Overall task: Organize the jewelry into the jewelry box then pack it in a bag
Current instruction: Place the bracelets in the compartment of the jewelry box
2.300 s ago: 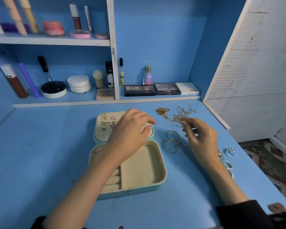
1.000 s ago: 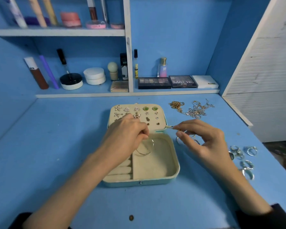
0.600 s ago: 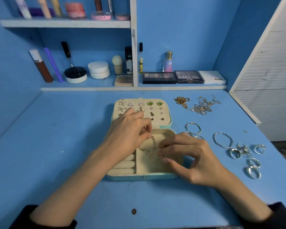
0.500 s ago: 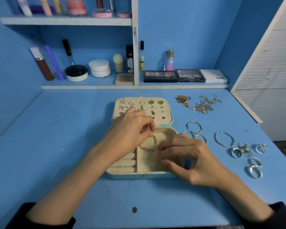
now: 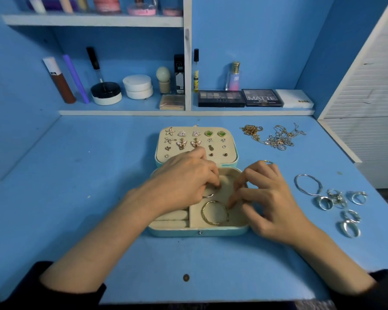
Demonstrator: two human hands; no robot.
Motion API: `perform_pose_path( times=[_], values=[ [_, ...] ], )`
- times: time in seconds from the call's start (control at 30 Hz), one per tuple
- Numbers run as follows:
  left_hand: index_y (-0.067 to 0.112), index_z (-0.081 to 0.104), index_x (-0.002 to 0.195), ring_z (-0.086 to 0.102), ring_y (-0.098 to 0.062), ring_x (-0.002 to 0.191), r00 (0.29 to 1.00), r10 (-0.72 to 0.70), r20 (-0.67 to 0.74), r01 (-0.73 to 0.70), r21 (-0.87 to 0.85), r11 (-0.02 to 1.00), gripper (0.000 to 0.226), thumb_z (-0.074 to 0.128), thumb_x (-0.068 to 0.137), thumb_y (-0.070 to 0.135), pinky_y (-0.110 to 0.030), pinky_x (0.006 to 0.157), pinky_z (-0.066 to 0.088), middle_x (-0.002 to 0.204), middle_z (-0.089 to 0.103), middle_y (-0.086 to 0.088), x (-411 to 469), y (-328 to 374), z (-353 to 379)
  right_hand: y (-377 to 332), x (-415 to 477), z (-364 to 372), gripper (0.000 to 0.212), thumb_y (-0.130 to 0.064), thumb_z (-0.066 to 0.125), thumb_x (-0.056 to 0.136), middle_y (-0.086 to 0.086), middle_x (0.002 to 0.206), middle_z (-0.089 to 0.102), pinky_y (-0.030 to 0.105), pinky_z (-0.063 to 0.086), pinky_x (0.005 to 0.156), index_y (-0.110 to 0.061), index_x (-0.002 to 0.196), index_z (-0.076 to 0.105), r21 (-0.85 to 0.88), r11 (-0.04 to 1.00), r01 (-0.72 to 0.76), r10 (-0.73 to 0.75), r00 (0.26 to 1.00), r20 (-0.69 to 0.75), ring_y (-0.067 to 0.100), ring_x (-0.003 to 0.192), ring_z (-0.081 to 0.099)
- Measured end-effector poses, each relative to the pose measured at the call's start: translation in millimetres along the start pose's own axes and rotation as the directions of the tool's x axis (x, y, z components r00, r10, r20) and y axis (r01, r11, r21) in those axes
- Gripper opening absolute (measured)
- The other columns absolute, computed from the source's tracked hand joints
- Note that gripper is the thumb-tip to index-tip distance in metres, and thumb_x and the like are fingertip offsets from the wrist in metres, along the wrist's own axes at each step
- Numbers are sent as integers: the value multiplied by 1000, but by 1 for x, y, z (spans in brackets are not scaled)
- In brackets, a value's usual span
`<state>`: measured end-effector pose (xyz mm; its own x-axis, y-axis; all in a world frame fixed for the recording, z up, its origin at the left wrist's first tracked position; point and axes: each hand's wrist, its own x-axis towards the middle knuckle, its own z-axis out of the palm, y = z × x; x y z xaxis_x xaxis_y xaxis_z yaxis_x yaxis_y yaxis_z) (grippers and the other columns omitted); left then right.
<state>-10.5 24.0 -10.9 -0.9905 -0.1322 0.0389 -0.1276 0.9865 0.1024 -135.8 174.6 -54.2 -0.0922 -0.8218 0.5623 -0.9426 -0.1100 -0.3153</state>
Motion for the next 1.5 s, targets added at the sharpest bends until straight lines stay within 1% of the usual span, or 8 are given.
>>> perform_pose_path(
  times=[0.27,0.4,0.5,0.6,0.7,0.9,1.27,1.5],
  values=[
    [28,69,114,31,-2,90,991,-81,-105,56,-219,974,38,47,92,6,-29,86,41,109,66,18,-1,-5,0,-7,0,-2,39,-16,40,70,-4,83,52,24,25,82,-27,85,75,29,999,18,-22,990,140,12,84,40],
    [23,71,109,40,-9,94,985,-88,-147,47,-263,964,36,48,92,2,-18,91,34,105,68,10,-1,-6,-2,-7,0,-3,42,-16,38,71,-2,85,52,27,26,82,-27,90,75,34,999,29,-35,986,163,14,85,40],
    [22,72,108,42,-13,92,979,-95,-180,43,-272,961,35,49,90,1,-28,89,39,103,68,9,2,-4,-2,-4,2,-6,44,-15,37,70,-2,87,53,33,32,77,-22,93,74,69,998,1,-8,996,92,16,85,42],
    [24,73,105,44,-13,93,972,-105,-212,40,-290,956,29,53,92,7,-37,87,42,100,66,12,6,-1,-2,8,5,-8,38,-14,41,76,-1,88,57,28,35,79,-18,94,73,81,986,-148,156,983,-99,17,85,44],
    [25,72,103,45,-14,98,968,-104,-230,28,-311,950,24,54,93,12,-41,92,41,100,64,13,12,4,-2,26,6,-11,27,-15,49,80,-1,87,60,17,30,77,-16,93,73,48,914,-403,400,872,-283,18,90,45],
    [22,72,105,36,-7,99,965,-92,-247,5,-332,943,20,56,93,19,-37,94,38,106,65,8,30,17,0,61,-3,-18,21,-20,62,86,1,90,59,27,31,79,-14,103,72,-134,698,-704,674,708,-210,27,97,45],
    [24,71,107,39,-10,104,973,-83,-216,10,-316,949,21,54,94,24,-29,93,36,108,64,9,44,31,-1,54,3,-19,7,-22,65,83,0,87,62,32,25,72,-20,82,72,-291,657,-695,660,717,-223,25,91,46],
    [25,70,108,38,-8,108,976,-93,-196,27,-316,948,21,53,95,25,-33,94,37,109,63,10,44,33,0,56,3,-14,23,-25,44,97,5,106,57,33,24,75,-12,105,61,-454,609,-651,680,723,-124,26,105,42]
  ],
)
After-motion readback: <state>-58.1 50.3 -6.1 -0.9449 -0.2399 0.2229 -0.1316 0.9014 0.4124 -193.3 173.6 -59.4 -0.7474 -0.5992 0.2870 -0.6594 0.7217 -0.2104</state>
